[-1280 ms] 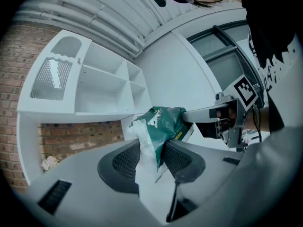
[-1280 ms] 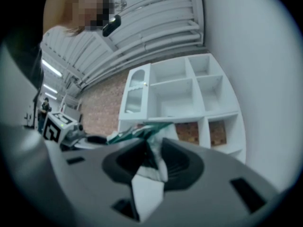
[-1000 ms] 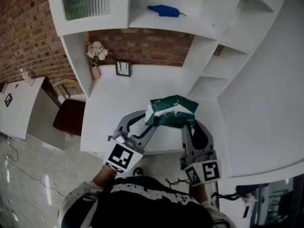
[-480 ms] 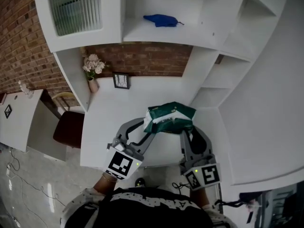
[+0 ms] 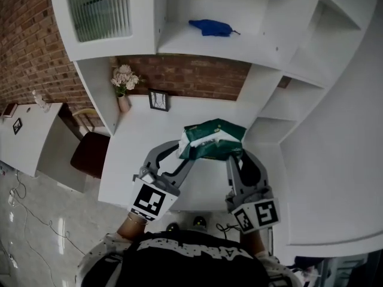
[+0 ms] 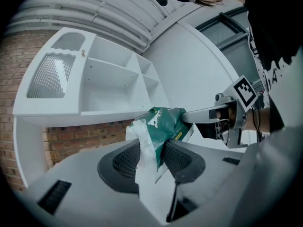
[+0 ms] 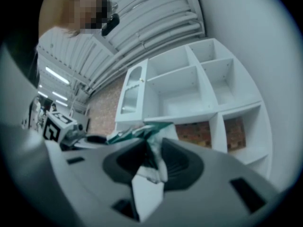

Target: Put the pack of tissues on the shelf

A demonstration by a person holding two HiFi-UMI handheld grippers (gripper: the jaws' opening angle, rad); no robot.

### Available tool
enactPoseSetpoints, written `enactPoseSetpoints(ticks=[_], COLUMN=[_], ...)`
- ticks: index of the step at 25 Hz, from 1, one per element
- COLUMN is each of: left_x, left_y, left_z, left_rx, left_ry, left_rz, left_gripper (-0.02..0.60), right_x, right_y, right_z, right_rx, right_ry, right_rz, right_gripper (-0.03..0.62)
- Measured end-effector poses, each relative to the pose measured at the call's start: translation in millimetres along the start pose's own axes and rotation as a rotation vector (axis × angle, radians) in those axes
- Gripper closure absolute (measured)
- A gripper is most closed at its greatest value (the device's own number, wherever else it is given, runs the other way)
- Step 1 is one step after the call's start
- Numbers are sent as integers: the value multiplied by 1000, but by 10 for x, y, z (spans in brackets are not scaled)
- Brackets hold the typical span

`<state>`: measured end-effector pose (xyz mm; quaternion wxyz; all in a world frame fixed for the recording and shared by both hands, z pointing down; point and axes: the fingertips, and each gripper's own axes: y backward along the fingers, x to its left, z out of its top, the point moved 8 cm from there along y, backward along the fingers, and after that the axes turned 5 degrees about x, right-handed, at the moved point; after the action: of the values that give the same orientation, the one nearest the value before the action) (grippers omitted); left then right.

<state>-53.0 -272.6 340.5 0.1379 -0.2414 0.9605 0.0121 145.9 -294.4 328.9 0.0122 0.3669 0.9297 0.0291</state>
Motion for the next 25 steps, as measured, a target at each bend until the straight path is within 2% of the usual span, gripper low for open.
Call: enactPoseSetpoints(ticks=[8, 25], left_x=[83, 391], left_y=[-230, -634], left_z=[155, 506], left_rx=[-12, -59], left_ry=[-31, -79], left_rz=[58, 102], left_gripper=[408, 408], right_x=[-270, -620], right_y=[-198, -579], right_z=[132, 484], right_rx=[-33, -107], right_ry=[13, 53], right_rz=[54, 80], right_gripper=[465, 467])
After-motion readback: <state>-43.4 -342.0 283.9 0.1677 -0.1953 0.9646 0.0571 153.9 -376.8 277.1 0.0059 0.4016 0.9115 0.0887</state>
